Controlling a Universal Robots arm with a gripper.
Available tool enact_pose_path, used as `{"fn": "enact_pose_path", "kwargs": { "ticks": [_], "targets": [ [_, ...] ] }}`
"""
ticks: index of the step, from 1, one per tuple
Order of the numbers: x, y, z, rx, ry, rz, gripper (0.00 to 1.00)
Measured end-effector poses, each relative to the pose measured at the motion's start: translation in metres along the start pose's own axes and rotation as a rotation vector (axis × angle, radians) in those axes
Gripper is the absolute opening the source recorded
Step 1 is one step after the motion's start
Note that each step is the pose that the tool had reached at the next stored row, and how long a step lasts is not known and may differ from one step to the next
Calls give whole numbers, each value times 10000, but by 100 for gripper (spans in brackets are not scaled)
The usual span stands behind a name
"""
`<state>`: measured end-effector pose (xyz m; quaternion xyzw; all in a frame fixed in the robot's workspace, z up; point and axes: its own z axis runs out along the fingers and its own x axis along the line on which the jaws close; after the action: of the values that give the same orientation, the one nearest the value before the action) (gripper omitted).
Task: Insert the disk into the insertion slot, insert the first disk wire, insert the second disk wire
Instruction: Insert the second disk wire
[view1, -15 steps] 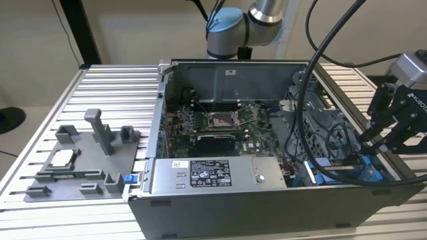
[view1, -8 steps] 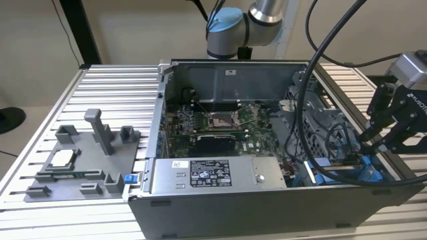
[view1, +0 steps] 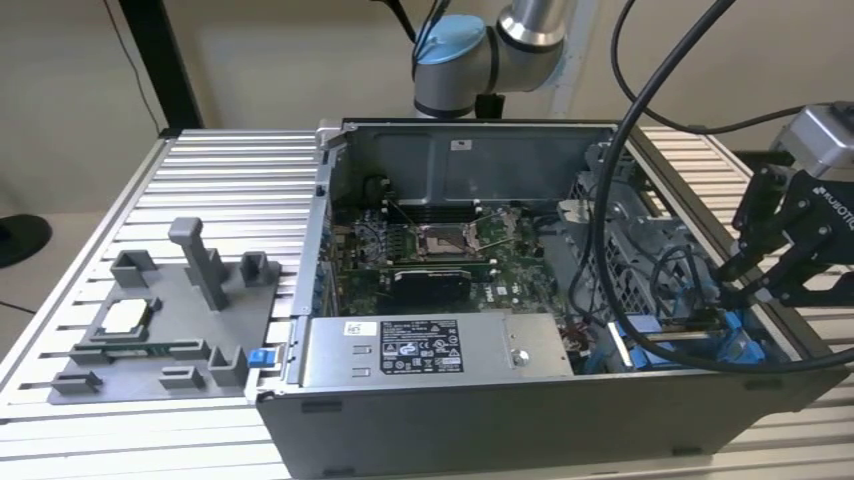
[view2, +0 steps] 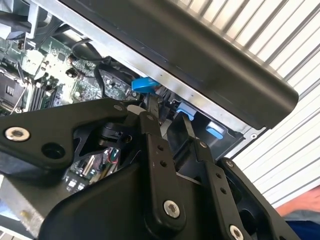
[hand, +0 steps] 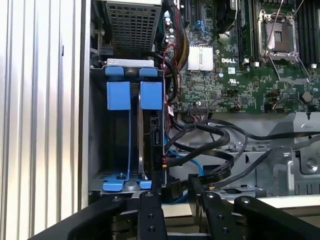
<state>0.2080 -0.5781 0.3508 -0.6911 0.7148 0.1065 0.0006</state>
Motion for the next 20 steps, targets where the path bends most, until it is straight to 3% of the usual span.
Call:
{"fn": "enact_pose_path", "kwargs": {
  "ticks": [9,15,20],
  "targets": [
    [3,-2,11,1,-15,4,100],
    [4,-4,23,9,-135,27,100],
    [5,-4,28,11,-155,40,100]
  ]
}}
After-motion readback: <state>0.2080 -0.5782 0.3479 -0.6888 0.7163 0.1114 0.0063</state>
